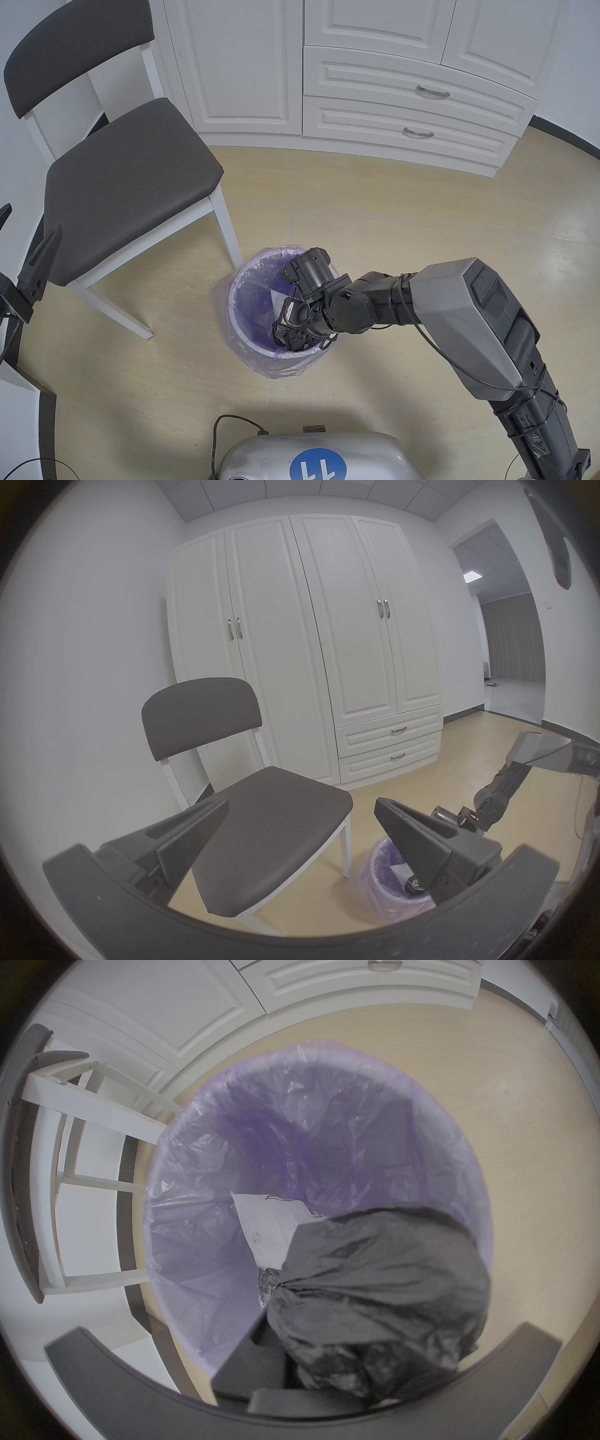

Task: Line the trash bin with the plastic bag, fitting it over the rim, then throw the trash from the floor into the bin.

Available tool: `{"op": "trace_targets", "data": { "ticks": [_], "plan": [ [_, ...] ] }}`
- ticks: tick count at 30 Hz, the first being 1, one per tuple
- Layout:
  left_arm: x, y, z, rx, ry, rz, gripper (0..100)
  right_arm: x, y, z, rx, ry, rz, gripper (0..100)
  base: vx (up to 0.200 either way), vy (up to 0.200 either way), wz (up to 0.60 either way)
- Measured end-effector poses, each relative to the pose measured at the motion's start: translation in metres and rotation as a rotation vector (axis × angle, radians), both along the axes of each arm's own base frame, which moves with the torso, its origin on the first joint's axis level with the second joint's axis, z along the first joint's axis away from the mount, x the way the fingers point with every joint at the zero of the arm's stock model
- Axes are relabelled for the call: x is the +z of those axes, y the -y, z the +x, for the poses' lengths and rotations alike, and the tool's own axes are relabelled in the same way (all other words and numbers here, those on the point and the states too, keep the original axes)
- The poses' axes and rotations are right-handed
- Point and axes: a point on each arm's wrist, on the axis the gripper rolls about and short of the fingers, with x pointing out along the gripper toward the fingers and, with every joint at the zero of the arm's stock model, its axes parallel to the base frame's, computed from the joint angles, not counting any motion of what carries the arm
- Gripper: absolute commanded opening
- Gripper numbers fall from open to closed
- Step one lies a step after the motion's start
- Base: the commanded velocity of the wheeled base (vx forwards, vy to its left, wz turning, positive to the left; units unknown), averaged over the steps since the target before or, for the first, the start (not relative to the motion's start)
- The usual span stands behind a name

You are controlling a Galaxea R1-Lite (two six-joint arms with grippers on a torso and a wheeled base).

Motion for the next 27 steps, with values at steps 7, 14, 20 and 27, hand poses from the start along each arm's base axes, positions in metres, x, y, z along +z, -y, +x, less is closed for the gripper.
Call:
{"op": "trace_targets", "data": {
  "ticks": [7,14,20,27],
  "plan": [
    [0.0,0.0,0.0,0.002,0.0,0.001,100,-0.016,0.002,0.004,0.017,-0.019,-0.018,0,0.0,0.0,0.0],
    [0.0,0.0,0.0,0.0,-0.001,0.001,100,-0.025,0.002,0.003,0.035,-0.043,-0.057,0,0.0,0.0,0.0],
    [-0.001,0.0,0.0,0.001,-0.002,0.001,100,-0.026,0.002,0.003,0.033,-0.037,-0.051,0,0.0,0.0,0.0],
    [0.0,0.0,0.0,0.001,0.0,0.001,100,-0.008,0.001,0.001,0.012,-0.014,-0.018,0,0.0,0.0,0.0]
  ]
}}
